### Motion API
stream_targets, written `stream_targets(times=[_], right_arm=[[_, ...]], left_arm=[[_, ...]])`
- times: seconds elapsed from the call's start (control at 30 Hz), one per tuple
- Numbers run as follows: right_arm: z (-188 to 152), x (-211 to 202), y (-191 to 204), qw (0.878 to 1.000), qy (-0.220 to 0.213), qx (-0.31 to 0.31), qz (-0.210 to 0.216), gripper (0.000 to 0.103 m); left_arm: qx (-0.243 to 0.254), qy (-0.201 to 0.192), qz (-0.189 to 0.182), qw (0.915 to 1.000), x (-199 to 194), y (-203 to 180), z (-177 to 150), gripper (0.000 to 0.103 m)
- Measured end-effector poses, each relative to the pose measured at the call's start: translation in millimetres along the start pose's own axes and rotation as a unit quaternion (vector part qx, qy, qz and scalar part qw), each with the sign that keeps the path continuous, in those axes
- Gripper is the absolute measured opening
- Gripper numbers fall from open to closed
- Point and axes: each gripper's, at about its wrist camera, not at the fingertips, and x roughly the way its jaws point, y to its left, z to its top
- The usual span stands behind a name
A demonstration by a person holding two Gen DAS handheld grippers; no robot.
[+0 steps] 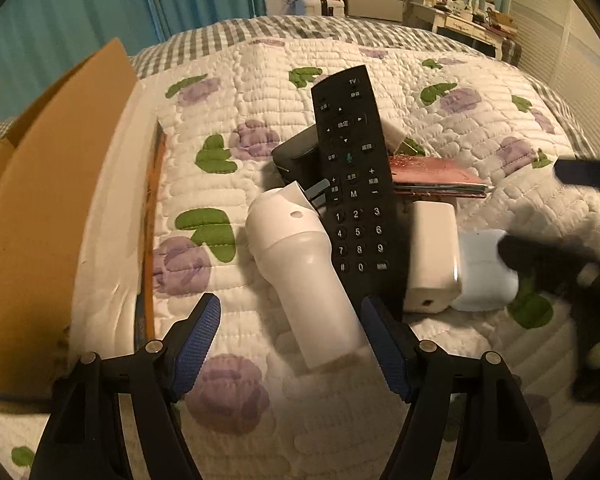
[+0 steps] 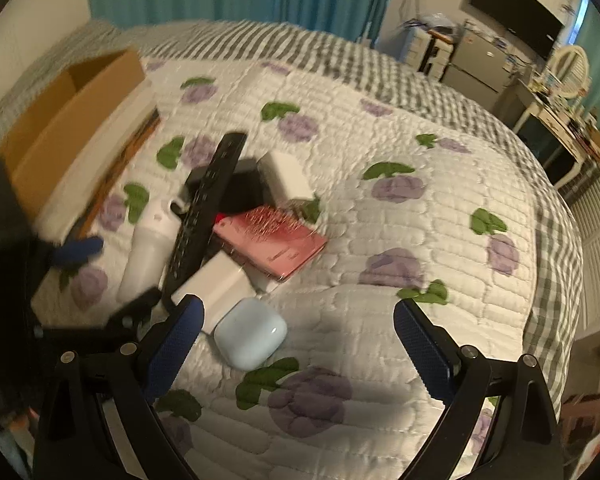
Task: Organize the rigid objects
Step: 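Grasp the white spray bottle with the left gripper while the right grasps the blue earbud case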
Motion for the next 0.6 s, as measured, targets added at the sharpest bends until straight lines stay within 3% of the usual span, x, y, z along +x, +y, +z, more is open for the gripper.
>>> stream_targets(times=[0.1, 0.2, 0.4, 0.6], right_arm=[[-3.9, 15.9, 12.8, 0.999, 0.032, -0.037, -0.006, 0.081], [-7.8, 32.0, 24.7, 0.996, 0.061, -0.071, -0.002, 0.075], [-10.3, 54.3, 36.0, 0.990, 0.091, -0.109, -0.001, 0.075], [-13.0, 61.2, 40.0, 0.988, 0.100, -0.120, -0.007, 0.072]], left_arm=[[-0.006, 0.001, -0.009, 0.9999, 5.8, 6.3, 5.4, 0.070], [-0.010, 0.004, -0.017, 0.9998, 12.3, 12.3, 9.0, 0.060], [-0.012, 0.017, -0.031, 0.9993, 28.6, 11.5, 5.8, 0.036], [-0.016, 0.001, -0.025, 0.9996, 11.2, 12.9, -0.7, 0.033]])
